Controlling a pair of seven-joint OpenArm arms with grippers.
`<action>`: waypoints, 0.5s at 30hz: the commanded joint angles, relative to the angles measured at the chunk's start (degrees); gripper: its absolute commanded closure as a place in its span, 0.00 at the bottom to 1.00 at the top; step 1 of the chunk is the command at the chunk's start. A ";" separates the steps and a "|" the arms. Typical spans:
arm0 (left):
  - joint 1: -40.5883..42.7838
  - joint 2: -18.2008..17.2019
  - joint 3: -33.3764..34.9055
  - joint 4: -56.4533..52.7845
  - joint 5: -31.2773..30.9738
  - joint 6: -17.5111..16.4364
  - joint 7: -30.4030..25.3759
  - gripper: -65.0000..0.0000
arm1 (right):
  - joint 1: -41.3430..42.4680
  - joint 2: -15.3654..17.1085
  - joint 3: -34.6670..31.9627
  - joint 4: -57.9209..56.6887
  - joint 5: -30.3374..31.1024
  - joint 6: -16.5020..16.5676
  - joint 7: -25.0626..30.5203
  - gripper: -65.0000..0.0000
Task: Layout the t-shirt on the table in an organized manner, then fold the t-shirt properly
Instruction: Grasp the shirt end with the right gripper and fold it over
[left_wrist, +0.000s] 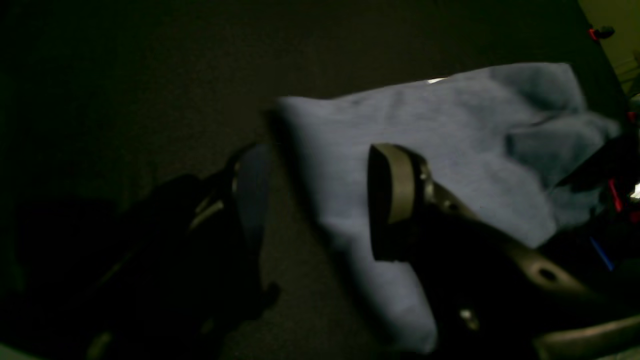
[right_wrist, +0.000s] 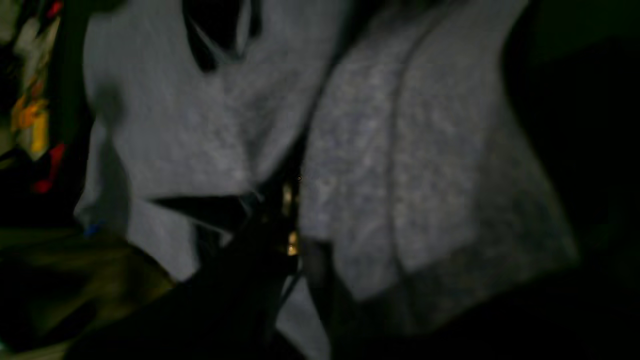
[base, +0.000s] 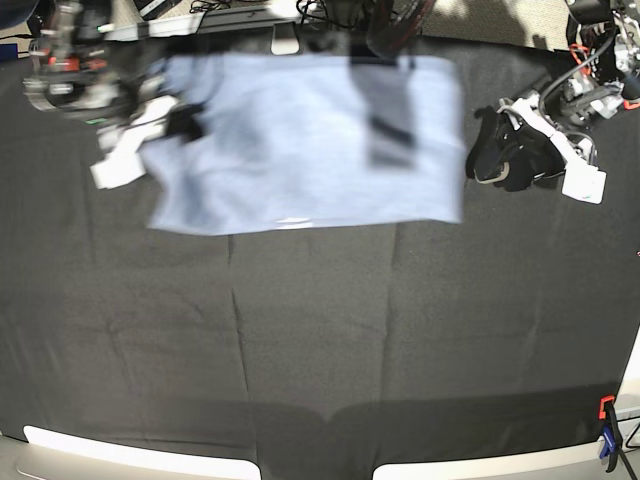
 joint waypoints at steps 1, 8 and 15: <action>-0.24 -0.50 -0.26 0.94 -1.14 -0.49 -1.57 0.55 | -0.17 0.74 0.79 3.37 1.86 0.38 1.05 1.00; -0.24 -0.50 -0.26 0.94 -1.16 -0.49 -1.57 0.55 | -3.78 -4.20 -6.36 22.47 4.46 0.04 1.07 1.00; 0.70 -0.50 -0.28 0.94 -1.16 -0.49 -1.53 0.55 | -0.52 -13.22 -28.85 28.39 -12.50 -3.50 2.97 1.00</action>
